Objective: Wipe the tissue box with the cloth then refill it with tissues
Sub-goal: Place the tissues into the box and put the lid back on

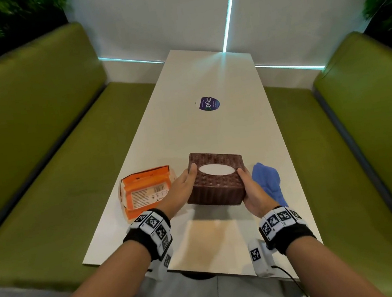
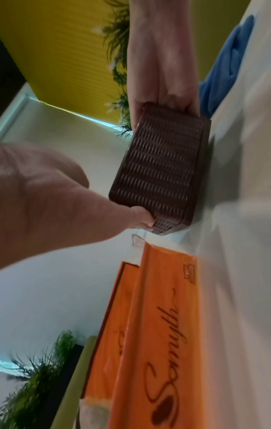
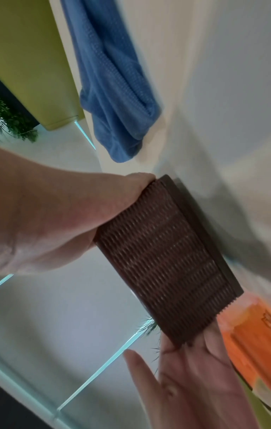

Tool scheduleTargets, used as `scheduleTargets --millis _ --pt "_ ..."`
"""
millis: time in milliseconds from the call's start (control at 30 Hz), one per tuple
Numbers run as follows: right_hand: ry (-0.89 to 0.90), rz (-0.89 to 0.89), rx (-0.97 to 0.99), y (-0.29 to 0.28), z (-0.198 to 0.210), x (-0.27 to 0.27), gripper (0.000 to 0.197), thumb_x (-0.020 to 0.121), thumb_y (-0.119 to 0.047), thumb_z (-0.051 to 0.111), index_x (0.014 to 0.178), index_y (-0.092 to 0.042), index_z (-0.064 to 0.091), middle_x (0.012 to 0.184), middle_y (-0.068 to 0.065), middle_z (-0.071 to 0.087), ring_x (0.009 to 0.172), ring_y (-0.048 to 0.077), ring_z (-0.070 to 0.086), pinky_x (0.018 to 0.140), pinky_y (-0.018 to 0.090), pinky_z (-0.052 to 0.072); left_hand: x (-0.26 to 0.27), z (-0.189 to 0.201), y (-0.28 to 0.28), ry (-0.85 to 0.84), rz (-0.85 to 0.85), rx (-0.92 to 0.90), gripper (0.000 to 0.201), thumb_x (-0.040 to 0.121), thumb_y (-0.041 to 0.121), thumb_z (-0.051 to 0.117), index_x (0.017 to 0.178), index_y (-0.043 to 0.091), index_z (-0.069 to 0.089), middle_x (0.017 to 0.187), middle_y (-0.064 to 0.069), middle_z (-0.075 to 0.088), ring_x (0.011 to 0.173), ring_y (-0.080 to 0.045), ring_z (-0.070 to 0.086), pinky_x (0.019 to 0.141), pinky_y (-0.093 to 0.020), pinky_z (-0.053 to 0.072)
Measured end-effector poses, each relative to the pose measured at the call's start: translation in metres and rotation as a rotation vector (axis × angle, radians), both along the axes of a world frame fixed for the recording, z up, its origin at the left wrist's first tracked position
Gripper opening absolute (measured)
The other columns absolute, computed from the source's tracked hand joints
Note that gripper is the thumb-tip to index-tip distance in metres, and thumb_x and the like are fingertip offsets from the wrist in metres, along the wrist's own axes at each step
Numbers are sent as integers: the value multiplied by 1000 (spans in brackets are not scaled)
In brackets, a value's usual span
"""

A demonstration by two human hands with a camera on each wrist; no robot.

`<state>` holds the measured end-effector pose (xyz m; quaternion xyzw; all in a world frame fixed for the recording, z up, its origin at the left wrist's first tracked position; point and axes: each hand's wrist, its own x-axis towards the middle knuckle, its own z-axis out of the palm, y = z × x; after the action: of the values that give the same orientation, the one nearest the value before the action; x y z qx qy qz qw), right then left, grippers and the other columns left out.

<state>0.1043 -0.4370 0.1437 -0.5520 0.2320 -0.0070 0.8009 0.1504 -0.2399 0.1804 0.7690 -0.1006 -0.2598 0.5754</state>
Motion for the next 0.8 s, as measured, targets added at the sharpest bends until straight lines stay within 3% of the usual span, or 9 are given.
scheduleTargets --millis 233,500,567,667,733,800 --pt "-32 61 -75 6 -3 6 41 105 -32 30 146 -31 31 134 -5 56 110 6 60 78 19 55 8 -14 2 24 36 -19 95 76 89 25 149 30 36 152 8 42 142 -13 34 120 -44 24" --pt "17 68 -158 -1 -5 12 42 105 -35 30 146 -32 31 140 -6 53 124 11 53 106 33 43 15 -17 -2 38 -1 -20 94 78 88 23 150 29 33 153 7 41 143 -14 33 120 -45 23" --pt "32 83 -193 -5 -9 12 45 103 -40 33 147 -32 30 142 -7 51 128 10 50 111 34 38 14 -16 -3 16 17 24 91 83 83 23 153 24 28 156 6 34 147 -16 27 121 -43 20" --pt "103 82 -227 -8 -9 13 72 89 -66 42 150 -33 23 154 -10 34 138 9 36 118 38 26 10 -9 -5 -65 95 123 90 88 75 27 154 13 23 157 0 32 147 -21 26 121 -42 22" --pt "115 49 -361 -9 4 11 66 95 -58 37 152 -29 17 149 -12 30 136 10 32 115 32 24 1 6 -6 -161 106 116 76 96 61 33 150 9 29 144 8 42 140 -15 35 114 -32 28" --pt "107 -21 -566 -14 14 12 56 102 -44 33 151 -21 19 149 1 34 137 18 34 113 34 28 -16 25 -2 -244 65 28 45 103 39 40 142 17 41 121 22 48 125 -7 48 98 -20 37"
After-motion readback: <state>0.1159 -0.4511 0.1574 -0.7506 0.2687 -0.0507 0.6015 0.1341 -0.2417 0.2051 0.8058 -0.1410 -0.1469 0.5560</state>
